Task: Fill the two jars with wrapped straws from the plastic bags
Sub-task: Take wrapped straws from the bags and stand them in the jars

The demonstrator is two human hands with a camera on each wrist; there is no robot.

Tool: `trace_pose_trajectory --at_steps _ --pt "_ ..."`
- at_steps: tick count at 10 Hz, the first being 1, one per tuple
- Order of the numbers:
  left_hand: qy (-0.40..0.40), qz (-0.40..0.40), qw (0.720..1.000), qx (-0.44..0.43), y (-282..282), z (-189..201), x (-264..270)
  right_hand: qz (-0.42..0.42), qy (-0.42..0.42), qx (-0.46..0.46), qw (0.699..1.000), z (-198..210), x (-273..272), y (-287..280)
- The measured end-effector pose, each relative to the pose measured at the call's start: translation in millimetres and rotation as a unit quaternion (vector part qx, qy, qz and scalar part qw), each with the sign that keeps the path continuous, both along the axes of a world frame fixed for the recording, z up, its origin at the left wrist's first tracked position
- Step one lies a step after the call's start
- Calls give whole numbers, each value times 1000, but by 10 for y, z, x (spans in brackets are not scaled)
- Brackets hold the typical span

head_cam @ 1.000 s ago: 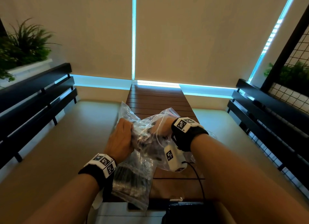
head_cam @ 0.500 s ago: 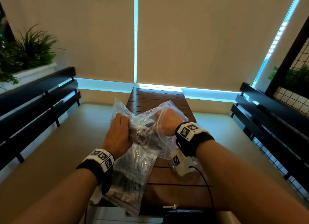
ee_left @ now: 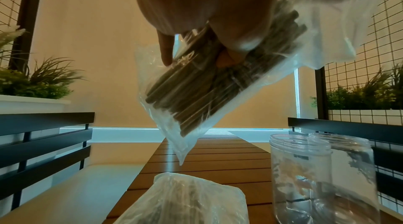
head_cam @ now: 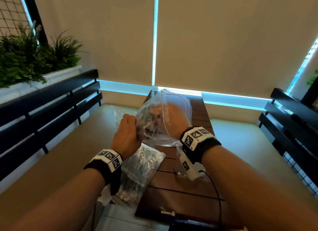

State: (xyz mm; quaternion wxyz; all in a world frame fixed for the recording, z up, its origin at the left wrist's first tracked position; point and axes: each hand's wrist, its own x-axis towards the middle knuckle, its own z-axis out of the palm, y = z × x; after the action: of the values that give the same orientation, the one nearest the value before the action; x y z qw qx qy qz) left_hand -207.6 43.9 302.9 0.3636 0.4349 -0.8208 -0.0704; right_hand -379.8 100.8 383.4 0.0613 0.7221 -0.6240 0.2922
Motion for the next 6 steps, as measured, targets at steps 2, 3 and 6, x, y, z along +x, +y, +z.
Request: trace_pose_trajectory --at_steps 2,3,6 --pt "-39 -7 999 -3 -25 77 23 39 314 111 942 -50 -9 48" --pt "-64 -21 998 -3 -99 138 34 6 369 128 921 107 117 143" --pt "-101 -103 988 58 -466 240 51 4 381 259 887 -97 78 -186"
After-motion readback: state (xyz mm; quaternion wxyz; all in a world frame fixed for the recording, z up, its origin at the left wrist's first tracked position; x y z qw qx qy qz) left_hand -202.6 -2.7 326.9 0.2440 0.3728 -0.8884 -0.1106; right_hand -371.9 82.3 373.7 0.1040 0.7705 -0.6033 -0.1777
